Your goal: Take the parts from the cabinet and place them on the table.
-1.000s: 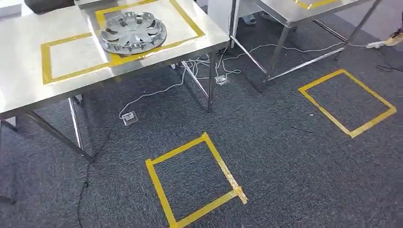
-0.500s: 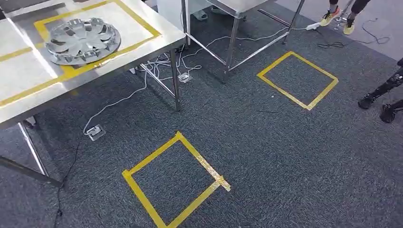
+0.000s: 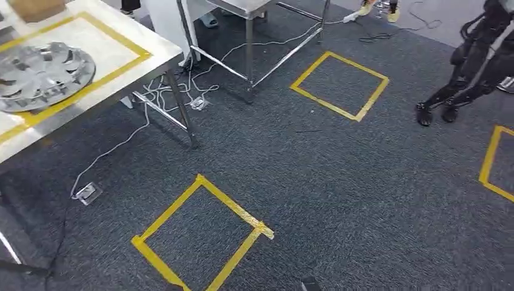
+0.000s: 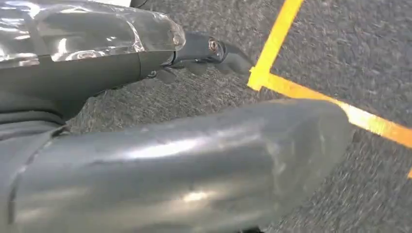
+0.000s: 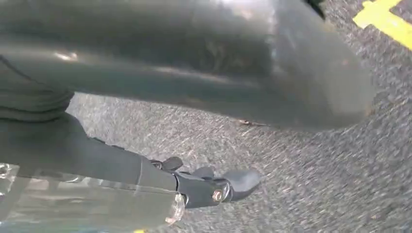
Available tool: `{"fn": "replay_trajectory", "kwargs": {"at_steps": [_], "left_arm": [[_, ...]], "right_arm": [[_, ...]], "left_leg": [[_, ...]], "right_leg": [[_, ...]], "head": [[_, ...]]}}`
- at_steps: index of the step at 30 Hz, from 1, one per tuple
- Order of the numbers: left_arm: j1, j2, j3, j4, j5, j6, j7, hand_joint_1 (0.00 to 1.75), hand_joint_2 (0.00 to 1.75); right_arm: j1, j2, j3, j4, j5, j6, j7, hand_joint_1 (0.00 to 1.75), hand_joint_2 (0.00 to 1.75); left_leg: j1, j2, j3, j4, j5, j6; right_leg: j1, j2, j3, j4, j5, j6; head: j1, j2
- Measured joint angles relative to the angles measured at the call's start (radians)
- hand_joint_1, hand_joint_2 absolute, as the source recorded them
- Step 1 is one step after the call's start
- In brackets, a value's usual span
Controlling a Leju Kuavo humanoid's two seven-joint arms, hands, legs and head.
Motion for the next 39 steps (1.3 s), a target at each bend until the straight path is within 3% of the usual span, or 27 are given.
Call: {"fn": "replay_trajectory", "kwargs": {"at_steps": [2, 3, 4, 6, 8, 9, 10, 11, 13, 14, 16, 18, 19, 20, 23, 24, 25, 26, 28, 29, 30, 32, 33, 34, 35, 38, 39], "left_arm": [[-0.001, 0.0, 0.0, 0.0, 0.0, 0.0, 0.0, 0.0, 0.0], [-0.001, 0.001, 0.0, 0.0, 0.0, 0.0, 0.0, 0.0, 0.0], [-0.001, 0.002, 0.0, 0.0, 0.0, 0.0, 0.0, 0.0, 0.0], [0.0, 0.002, 0.0, 0.0, -0.003, -0.003, -0.003, 0.0, 0.0], [-0.003, 0.002, 0.0, 0.0, -0.01, -0.007, -0.004, 0.0, 0.0], [-0.007, -0.003, 0.0, -0.001, -0.014, -0.011, -0.004, 0.0, 0.0], [-0.011, -0.003, 0.0, 0.0, -0.017, -0.013, -0.003, 0.0, 0.0], [-0.014, -0.008, 0.0, -0.001, -0.021, -0.015, -0.002, 0.0, 0.0], [-0.015, -0.009, 0.0, -0.001, -0.028, -0.02, 0.005, 0.0, 0.0], [-0.017, -0.008, 0.0, 0.0, -0.03, -0.021, 0.01, 0.0, 0.0], [-0.026, -0.009, -0.001, 0.0, -0.038, -0.024, 0.018, 0.0, 0.0], [-0.039, -0.011, -0.001, 0.0, -0.046, -0.028, 0.02, 0.0, 0.0], [-0.043, -0.012, -0.001, -0.001, -0.05, -0.03, 0.02, 0.0, 0.0], [-0.045, -0.012, -0.001, -0.001, -0.054, -0.032, 0.018, 0.0, 0.0], [-0.052, -0.015, -0.002, -0.002, -0.064, -0.033, 0.012, 0.0, 0.0], [-0.057, -0.015, -0.002, -0.004, -0.071, -0.033, 0.011, 0.0, 0.0], [-0.059, -0.014, -0.002, -0.006, -0.078, -0.033, 0.013, 0.0, 0.0], [-0.058, -0.013, -0.002, -0.007, -0.085, -0.033, 0.02, 0.0, 0.0], [-0.046, -0.005, -0.002, -0.006, -0.09, -0.033, 0.039, 0.0, 0.0], [-0.036, 0.0, -0.002, -0.006, -0.089, -0.032, 0.044, 0.0, 0.0], [-0.026, 0.005, -0.003, -0.006, -0.088, -0.029, 0.048, 0.0, 0.0], [-0.012, 0.015, -0.003, -0.006, -0.082, -0.023, 0.051, 0.0, 0.0], [-0.009, 0.019, -0.003, -0.006, -0.079, -0.022, 0.05, 0.0, 0.0], [-0.005, 0.023, -0.002, -0.005, -0.074, -0.021, 0.05, 0.0, 0.0], [-0.002, 0.025, -0.002, -0.005, -0.068, -0.02, 0.05, 0.0, 0.0], [0.01, 0.027, -0.002, -0.006, -0.051, -0.021, 0.051, 0.0, 0.0], [0.01, 0.022, -0.002, -0.006, -0.05, -0.021, 0.051, 0.0, 0.0]], "right_arm": [[-0.001, 0.0, 0.0, 0.002, 0.0, 0.0, 0.0, 0.0, 0.0], [-0.001, 0.0, 0.0, 0.002, 0.0, 0.0, -0.001, 0.0, 0.0], [-0.002, 0.0, 0.0, 0.002, 0.0, 0.0, -0.002, 0.0, 0.0], [-0.006, 0.0, 0.0, 0.004, -0.004, -0.003, -0.002, 0.0, 0.0], [-0.004, 0.0, 0.0, 0.004, -0.013, -0.007, -0.002, 0.0, 0.0], [-0.003, -0.003, 0.0, 0.004, -0.019, -0.008, -0.002, 0.0, 0.0], [-0.002, -0.003, 0.0, 0.005, -0.022, -0.01, -0.002, 0.0, 0.0], [-0.005, -0.002, 0.0, 0.005, -0.028, -0.009, -0.003, 0.0, 0.0], [-0.01, -0.002, 0.0, 0.005, -0.036, -0.009, -0.003, 0.0, 0.0], [-0.009, -0.002, 0.0, 0.005, -0.044, -0.009, -0.005, 0.0, 0.0], [0.0, -0.003, 0.0, 0.006, -0.053, -0.01, -0.008, 0.0, 0.0], [0.002, -0.003, 0.0, 0.008, -0.062, -0.011, -0.014, 0.0, 0.0], [-0.001, -0.004, 0.0, 0.009, -0.064, -0.011, -0.014, 0.0, 0.0], [-0.007, -0.004, 0.0, 0.009, -0.067, -0.012, -0.014, 0.0, 0.0], [-0.002, -0.009, 0.0, 0.009, -0.076, -0.015, -0.014, 0.0, 0.0], [0.002, -0.009, 0.0, 0.01, -0.085, -0.018, -0.014, 0.0, 0.0], [0.003, -0.011, 0.0, 0.011, -0.095, -0.02, -0.021, 0.0, 0.0], [0.0, -0.012, -0.001, 0.012, -0.108, -0.021, -0.032, 0.0, 0.0], [-0.003, -0.011, -0.001, 0.012, -0.127, -0.021, -0.055, 0.0, 0.0], [-0.002, -0.011, -0.001, 0.012, -0.131, -0.021, -0.058, 0.0, 0.0], [0.0, -0.011, -0.001, 0.012, -0.136, -0.021, -0.058, 0.0, 0.0], [0.009, -0.012, -0.001, 0.013, -0.138, -0.024, -0.058, 0.0, 0.0], [0.011, -0.012, -0.001, 0.014, -0.14, -0.024, -0.058, 0.0, 0.0], [0.014, -0.012, -0.001, 0.015, -0.143, -0.027, -0.058, 0.0, 0.0], [0.012, -0.013, -0.001, 0.015, -0.146, -0.027, -0.057, 0.0, 0.0], [0.02, -0.014, -0.002, 0.015, -0.149, -0.027, -0.055, 0.0, 0.0], [0.023, -0.017, -0.001, 0.015, -0.149, -0.026, -0.056, 0.0, 0.0]], "left_leg": [[-0.001, -0.016, 0.063, -0.151, 0.104, 0.006], [0.002, -0.067, 0.092, -0.226, 0.138, 0.009], [0.01, -0.139, 0.096, -0.235, 0.122, 0.011], [0.003, -0.114, 0.103, -0.249, 0.116, 0.011], [-0.001, -0.083, 0.108, -0.254, 0.118, 0.02], [0.006, -0.062, 0.115, -0.265, 0.122, 0.026], [0.003, -0.045, 0.123, -0.27, 0.121, 0.028], [0.001, -0.024, 0.127, -0.271, 0.118, 0.034], [-0.004, 0.017, 0.129, -0.271, 0.114, 0.037], [-0.005, 0.034, 0.13, -0.27, 0.11, 0.036], [-0.005, 0.058, 0.135, -0.27, 0.105, 0.035], [-0.005, 0.076, 0.143, -0.271, 0.1, 0.03], [-0.006, 0.083, 0.145, -0.273, 0.098, 0.027], [-0.01, 0.089, 0.142, -0.271, 0.095, 0.021], [-0.009, 0.116, 0.154, -0.28, 0.093, 0.006], [-0.004, 0.09, 0.154, -0.277, 0.083, -0.002], [-0.002, 0.021, 0.148, -0.254, 0.069, -0.003], [-0.002, -0.006, 0.117, -0.194, 0.036, -0.002], [-0.003, -0.009, 0.028, -0.031, -0.032, -0.005], [-0.003, -0.005, -0.01, 0.025, -0.042, -0.007], [-0.003, -0.001, -0.024, 0.03, -0.022, -0.008], [0.0, -0.007, 0.008, -0.077, 0.075, -0.007], [0.002, -0.027, 0.042, -0.159, 0.126, -0.007], [0.008, -0.093, 0.062, -0.221, 0.149, -0.006], [0.013, -0.115, 0.075, -0.244, 0.134, -0.003], [0.0, -0.075, 0.08, -0.242, 0.128, 0.015], [0.006, -0.058, 0.085, -0.249, 0.13, 0.022]], "right_leg": [[0.0, 0.031, 0.001, 0.01, -0.004, 0.002], [-0.002, 0.043, -0.002, 0.017, -0.009, 0.006], [0.001, 0.054, -0.009, 0.026, -0.014, 0.013], [-0.012, 0.082, -0.025, 0.033, -0.01, 0.026], [-0.017, 0.116, -0.032, 0.029, -0.004, 0.04], [-0.02, 0.119, -0.035, 0.039, -0.012, 0.043], [-0.011, 0.052, -0.047, 0.07, -0.031, 0.048], [-0.012, 0.008, -0.079, 0.133, -0.064, 0.056], [-0.015, -0.028, -0.157, 0.282, -0.125, 0.065], [-0.016, -0.034, -0.178, 0.322, -0.129, 0.067], [-0.02, -0.039, -0.148, 0.262, -0.071, 0.067], [-0.018, -0.069, -0.058, 0.083, 0.019, 0.056], [-0.008, -0.109, -0.035, 0.041, 0.003, 0.05], [0.0, -0.11, -0.031, 0.024, 0.001, 0.039], [0.005, -0.083, -0.036, 0.023, 0.0, 0.023], [-0.007, -0.077, -0.023, 0.007, 0.009, 0.012], [-0.005, -0.071, -0.019, 0.001, 0.011, 0.009], [-0.005, -0.063, -0.019, 0.001, 0.011, 0.002], [-0.003, -0.035, -0.018, 0.001, 0.008, -0.003], [-0.002, -0.019, -0.017, 0.002, 0.007, -0.005], [-0.001, -0.001, -0.016, 0.004, 0.006, -0.005], [-0.003, 0.029, -0.011, 0.01, 0.0, -0.001], [-0.005, 0.042, -0.009, 0.015, -0.005, 0.004], [-0.008, 0.052, -0.014, 0.023, -0.012, 0.01], [-0.003, 0.065, -0.02, 0.039, -0.02, 0.017], [-0.017, 0.106, -0.027, 0.032, -0.014, 0.035], [-0.017, 0.115, -0.032, 0.034, -0.017, 0.039]], "head": [[-0.003, 0.0], [-0.006, 0.0], [-0.007, 0.0], [-0.001, 0.0], [-0.007, 0.0], [-0.007, 0.0], [-0.001, 0.0], [0.01, 0.0], [0.013, 0.0], [0.011, 0.0], [0.014, 0.0], [0.02, 0.0], [0.021, 0.0], [0.024, 0.0], [0.023, 0.0], [0.026, 0.0], [0.021, 0.0], [0.018, 0.0], [0.005, 0.0], [0.0, 0.0], [-0.004, 0.0], [-0.007, 0.0], [-0.008, 0.0], [-0.011, 0.0], [-0.013, 0.0], [-0.005, 0.0], [-0.006, 0.0]]}}
